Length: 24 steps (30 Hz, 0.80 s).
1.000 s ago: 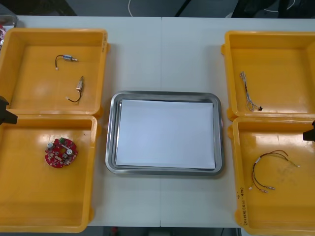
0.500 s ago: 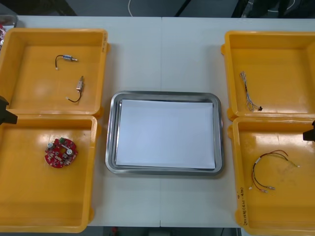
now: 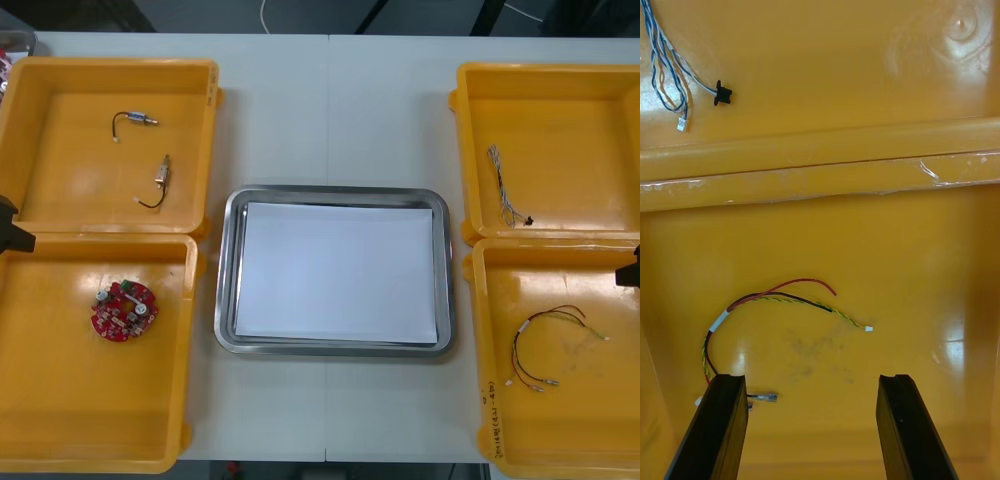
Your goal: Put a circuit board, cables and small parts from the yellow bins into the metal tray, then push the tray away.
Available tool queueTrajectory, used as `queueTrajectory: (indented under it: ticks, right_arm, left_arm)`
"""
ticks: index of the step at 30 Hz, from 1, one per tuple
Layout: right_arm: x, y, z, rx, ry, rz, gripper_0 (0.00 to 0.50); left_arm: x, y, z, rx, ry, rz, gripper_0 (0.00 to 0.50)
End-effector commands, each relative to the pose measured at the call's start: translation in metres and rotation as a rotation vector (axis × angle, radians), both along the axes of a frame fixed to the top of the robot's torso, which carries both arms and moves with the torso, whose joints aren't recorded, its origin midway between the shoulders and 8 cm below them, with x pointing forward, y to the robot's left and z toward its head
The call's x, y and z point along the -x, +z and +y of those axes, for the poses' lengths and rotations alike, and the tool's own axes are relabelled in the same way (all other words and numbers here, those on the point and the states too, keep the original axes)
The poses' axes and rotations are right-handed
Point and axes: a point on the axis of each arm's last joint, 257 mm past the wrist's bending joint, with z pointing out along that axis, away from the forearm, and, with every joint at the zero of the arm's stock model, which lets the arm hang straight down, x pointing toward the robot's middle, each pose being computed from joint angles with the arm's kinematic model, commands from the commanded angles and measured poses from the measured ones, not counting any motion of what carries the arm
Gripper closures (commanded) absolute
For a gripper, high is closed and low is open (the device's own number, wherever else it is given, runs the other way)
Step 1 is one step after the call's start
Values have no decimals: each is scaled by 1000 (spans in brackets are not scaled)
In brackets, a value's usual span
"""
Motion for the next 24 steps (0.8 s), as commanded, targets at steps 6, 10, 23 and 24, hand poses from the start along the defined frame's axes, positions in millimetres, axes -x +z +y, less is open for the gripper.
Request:
queueTrajectory:
  ticks: [6, 10, 23, 24]
  right_arm:
    - [5, 6, -16, 34, -33, 4, 0]
    - [5, 6, -16, 34, -33, 4, 0]
    - [5, 6, -16, 34, -33, 4, 0]
    - [5, 6, -16, 34, -33, 4, 0]
  left_arm:
    - [6, 11, 14, -91, -81, -13, 0]
    - [6, 11, 14, -91, -81, -13, 0]
    - [6, 11, 14, -91, -81, -13, 0]
    - [6, 11, 14, -91, -81, -13, 0]
